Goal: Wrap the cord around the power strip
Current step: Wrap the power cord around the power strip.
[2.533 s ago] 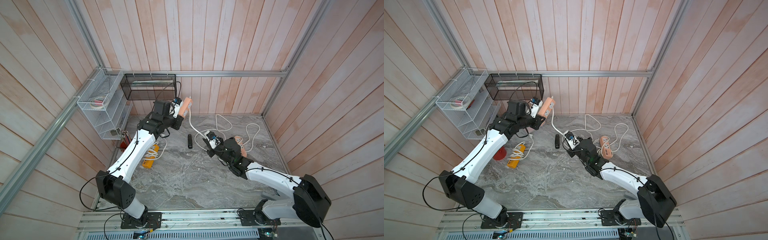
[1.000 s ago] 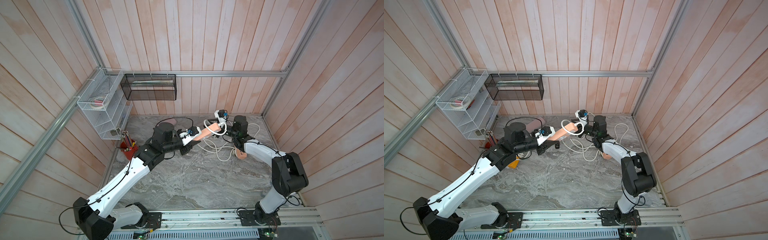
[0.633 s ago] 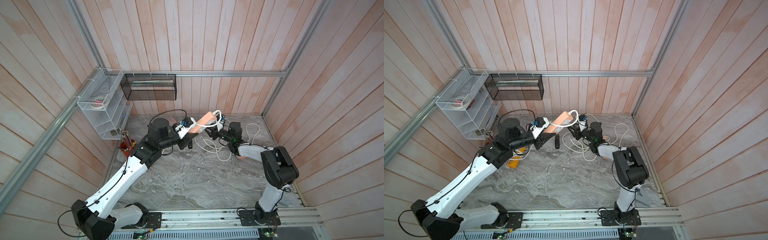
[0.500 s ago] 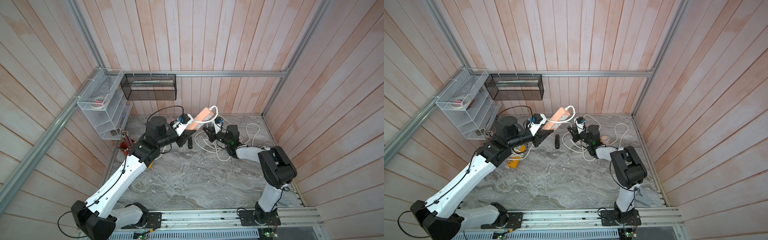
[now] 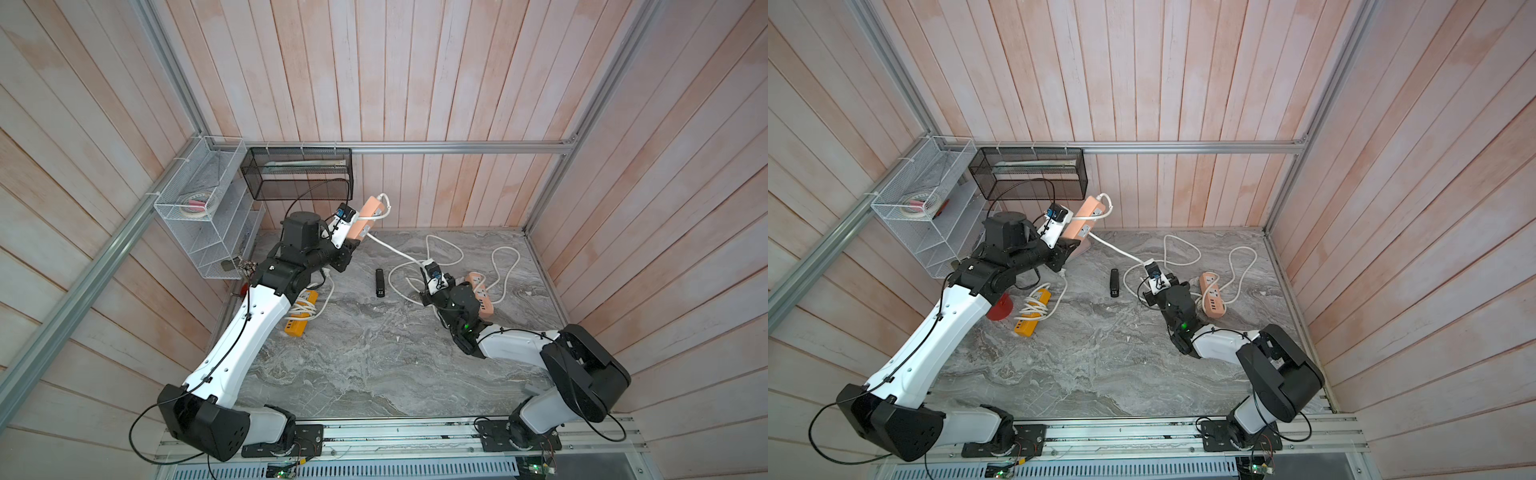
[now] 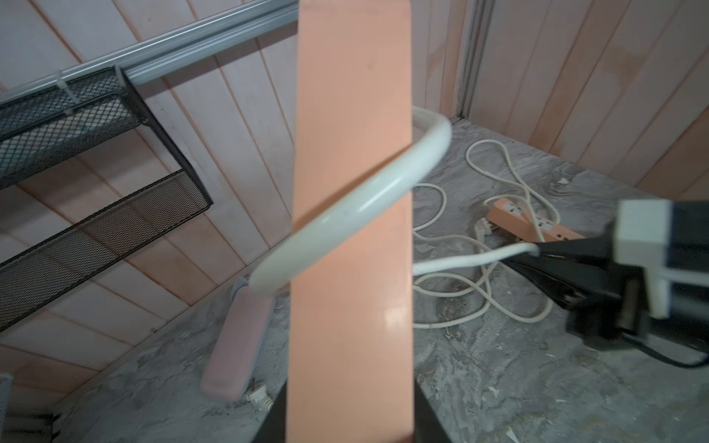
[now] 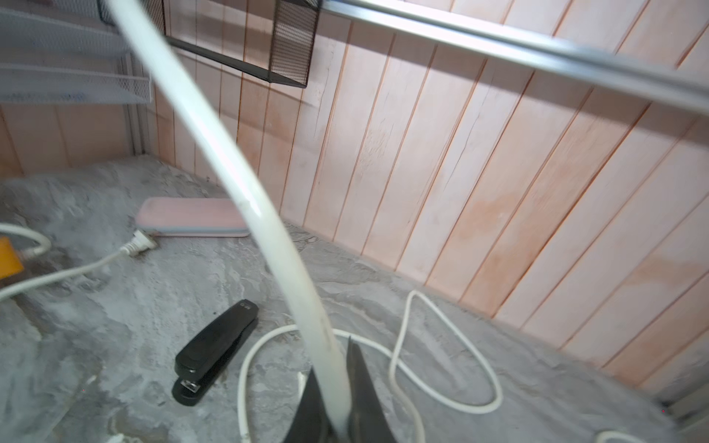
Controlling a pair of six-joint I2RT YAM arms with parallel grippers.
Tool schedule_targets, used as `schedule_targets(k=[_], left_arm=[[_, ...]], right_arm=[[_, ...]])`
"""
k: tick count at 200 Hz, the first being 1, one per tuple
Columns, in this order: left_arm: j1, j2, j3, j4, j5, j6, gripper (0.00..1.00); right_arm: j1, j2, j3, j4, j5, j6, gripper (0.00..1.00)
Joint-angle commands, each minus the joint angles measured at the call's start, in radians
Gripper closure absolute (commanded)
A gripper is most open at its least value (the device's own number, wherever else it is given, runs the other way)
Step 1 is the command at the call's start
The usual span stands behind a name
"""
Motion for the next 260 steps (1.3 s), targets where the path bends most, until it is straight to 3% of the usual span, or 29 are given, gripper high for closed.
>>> schedule_targets(k=[1,27,45,101,138,165,187,203,231,260], left_arm=[[0.011,0.070,0.031,-0.045,-0.152,0.032,1.00],[-0.061,0.137,0.020,-0.114,-0.200,0.123,1.00],[-0.096,0.147,-0.002,-0.155,-0.160,0.155,1.00],[-0.180,0.102,-0.097,-0.250,0.129,0.225,1.00],[-0.246,0.062,-0.127,-0.336,0.343,0.315,1.00],[-0.284,0.014,-0.133,-0.361,0.569,0.367,1.00],[-0.284,-0.035,-0.119,-0.315,0.694,0.359,1.00],[-0.284,-0.060,-0.106,-0.255,0.710,0.339,1.00],[-0.283,-0.084,-0.105,-0.134,0.665,0.282,1.00],[-0.280,-0.089,-0.125,-0.012,0.578,0.208,1.00]], right_arm=[[0.051,-0.072,-0.003,0.087,0.192,-0.315,1.00],[0.082,-0.157,0.097,-0.021,0.096,-0.381,1.00],[0.074,-0.186,0.183,-0.111,0.018,-0.392,1.00],[-0.142,-0.108,0.526,-0.522,-0.352,-0.173,1.00],[-0.295,0.050,0.767,-0.797,-0.701,-0.075,1.00],[-0.392,0.185,0.903,-0.953,-0.981,-0.003,1.00],[-0.441,0.270,0.920,-0.905,-1.153,0.124,0.99],[-0.439,0.295,0.866,-0.789,-1.190,0.214,0.90],[-0.426,0.330,0.736,-0.488,-1.138,0.398,0.72],[-0.398,0.392,0.670,-0.309,-1.041,0.487,0.59]])
